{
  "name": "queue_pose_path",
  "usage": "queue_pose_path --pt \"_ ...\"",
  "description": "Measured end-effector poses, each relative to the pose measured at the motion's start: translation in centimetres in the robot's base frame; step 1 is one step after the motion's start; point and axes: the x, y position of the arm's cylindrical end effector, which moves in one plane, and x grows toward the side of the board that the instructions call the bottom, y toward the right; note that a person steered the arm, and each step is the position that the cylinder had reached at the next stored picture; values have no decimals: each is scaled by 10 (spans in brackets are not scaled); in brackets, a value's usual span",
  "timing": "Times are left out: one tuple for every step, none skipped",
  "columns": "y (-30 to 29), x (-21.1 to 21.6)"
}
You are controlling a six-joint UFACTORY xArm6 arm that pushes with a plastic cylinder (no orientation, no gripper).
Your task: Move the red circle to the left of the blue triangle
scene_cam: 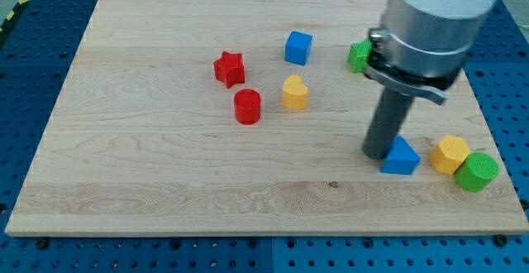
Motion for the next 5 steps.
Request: queue_pose_path --pt "29 18" --pt "39 26" --pt "11 23" --pt "-60 10" --pt "-139 -5"
